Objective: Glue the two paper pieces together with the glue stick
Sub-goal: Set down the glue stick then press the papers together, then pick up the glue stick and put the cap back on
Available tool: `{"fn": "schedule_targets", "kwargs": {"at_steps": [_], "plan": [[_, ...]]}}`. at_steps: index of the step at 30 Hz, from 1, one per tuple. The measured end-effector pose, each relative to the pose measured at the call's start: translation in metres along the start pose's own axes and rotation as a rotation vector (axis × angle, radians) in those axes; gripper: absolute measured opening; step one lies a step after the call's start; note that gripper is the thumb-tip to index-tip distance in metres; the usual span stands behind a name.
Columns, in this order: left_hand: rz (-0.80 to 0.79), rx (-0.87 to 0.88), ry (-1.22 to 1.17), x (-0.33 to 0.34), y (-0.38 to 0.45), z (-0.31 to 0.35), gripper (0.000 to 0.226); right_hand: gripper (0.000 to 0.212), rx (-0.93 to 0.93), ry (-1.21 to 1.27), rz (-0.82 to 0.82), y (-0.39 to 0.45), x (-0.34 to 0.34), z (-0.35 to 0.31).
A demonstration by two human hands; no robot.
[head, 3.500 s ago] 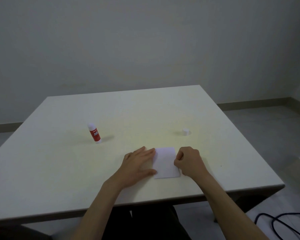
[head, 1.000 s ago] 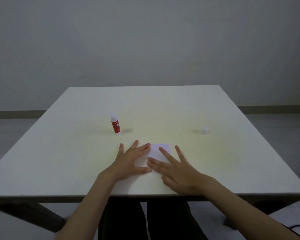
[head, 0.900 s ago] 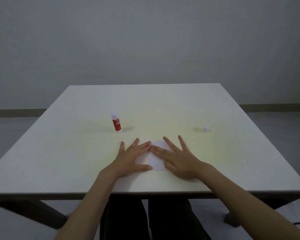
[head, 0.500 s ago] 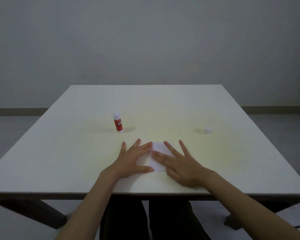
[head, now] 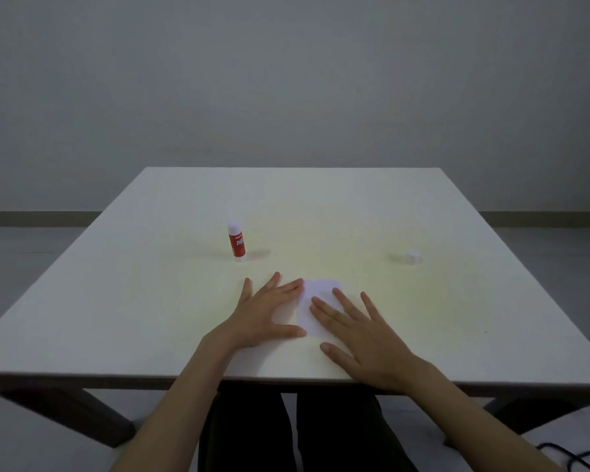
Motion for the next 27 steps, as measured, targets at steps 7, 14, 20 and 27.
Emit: {"fn": "schedule_targets", "kwargs": {"at_steps": [7,14,20,27], "plan": [[0.336,0.108,-0.522,-0.028,-0.011,0.006,0.046,0.062,0.175,0.37,0.154,-0.002,-0.004,0.011],[1.067,-0.249,-0.519,-0.076,0.011,-0.018,0.076,0.024,0.493,0.53,0.66,-0.016,-0.014,0.028],[1.049,-0.217,-0.495,-0.076,0.034,-0.018,0.022,0.02,0.635,0.824,0.603,-0.019,-0.01,0.035],[0.49,0.081,-1.032,-0.056,0.023,0.045,0.011,0.021,0.382,1.113,0.243,0.025,-0.025,0.019]]}}
Point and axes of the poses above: each hand's wrist, its own y-axis towards the middle knuckle, its own x-axis out of the palm, z = x × y, the point moved 3 cm from there along y, towards the middle knuckle, and after that the axes turned 15 degrees about -y, right-handed, at the moved point
